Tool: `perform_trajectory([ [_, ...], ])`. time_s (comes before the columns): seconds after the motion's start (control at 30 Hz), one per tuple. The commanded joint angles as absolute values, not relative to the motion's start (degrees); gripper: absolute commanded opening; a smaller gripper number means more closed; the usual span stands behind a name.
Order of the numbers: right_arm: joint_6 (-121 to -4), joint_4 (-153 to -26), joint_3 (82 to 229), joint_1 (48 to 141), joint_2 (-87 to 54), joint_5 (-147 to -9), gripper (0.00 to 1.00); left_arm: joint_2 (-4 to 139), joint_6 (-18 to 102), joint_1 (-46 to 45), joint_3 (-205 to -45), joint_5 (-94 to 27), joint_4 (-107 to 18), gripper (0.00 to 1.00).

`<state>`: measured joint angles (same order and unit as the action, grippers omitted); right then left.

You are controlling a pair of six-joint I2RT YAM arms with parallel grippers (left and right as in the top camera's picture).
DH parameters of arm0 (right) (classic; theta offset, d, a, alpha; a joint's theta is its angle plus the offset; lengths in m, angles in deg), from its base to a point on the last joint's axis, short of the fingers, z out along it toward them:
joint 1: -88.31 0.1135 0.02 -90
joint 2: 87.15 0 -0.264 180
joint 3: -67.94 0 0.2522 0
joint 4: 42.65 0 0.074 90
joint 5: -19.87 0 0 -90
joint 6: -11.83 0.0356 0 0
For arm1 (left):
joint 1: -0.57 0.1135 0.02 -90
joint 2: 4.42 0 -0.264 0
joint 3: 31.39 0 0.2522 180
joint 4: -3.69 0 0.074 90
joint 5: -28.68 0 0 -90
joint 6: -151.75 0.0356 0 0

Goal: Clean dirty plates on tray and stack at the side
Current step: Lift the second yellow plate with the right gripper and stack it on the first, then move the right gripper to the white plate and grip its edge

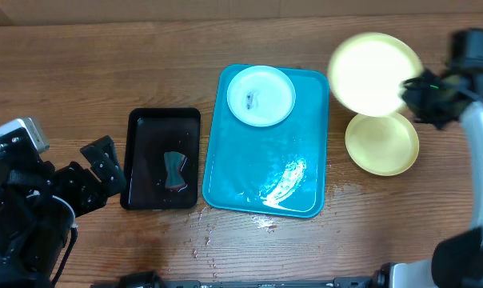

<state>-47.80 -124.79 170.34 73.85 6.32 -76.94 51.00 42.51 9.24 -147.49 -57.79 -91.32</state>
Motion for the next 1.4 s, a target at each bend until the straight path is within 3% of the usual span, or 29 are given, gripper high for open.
perform_trajectory([
  [0.0,-51.7,-126.8,166.1,67.1,10.2,-81.0,0.04,51.0,43.8,9.5,-147.5,-58.8,-91.3,1.00],
  [0.33,-51.2,-115.6,149.2,65.8,12.0,-81.1,0.04,51.1,43.8,9.5,-147.5,-58.8,-91.3,1.00],
  [0.37,-51.2,-115.4,149.2,65.7,12.0,-80.7,0.08,51.1,43.8,9.5,-147.5,-58.8,-91.3,1.00],
  [0.43,-51.5,-115.3,150.1,65.7,11.3,-81.8,0.30,51.1,43.8,9.5,-147.5,-58.8,-91.3,1.00],
  [0.57,-55.7,-117.2,154.2,67.4,7.3,-86.2,0.48,51.1,43.8,9.5,-147.5,-58.8,-91.3,1.00],
  [0.8,-66.7,-118.4,163.0,78.3,-0.8,-96.2,0.46,51.1,43.8,9.5,-147.5,-58.8,-91.3,1.00],
  [0.97,-66.7,-107.9,163.1,91.6,-0.8,-89.9,0.44,51.1,43.8,9.5,-147.5,-58.8,-91.3,1.00],
  [1.07,-66.7,-100.4,163.0,100.0,3.4,-76.8,0.63,51.1,43.8,9.5,-147.5,-58.8,-91.3,1.00],
  [1.37,-71.2,-79.9,163.0,105.9,21.7,-68.7,0.83,51.1,43.8,9.5,-147.5,-58.8,-91.3,1.00],
])
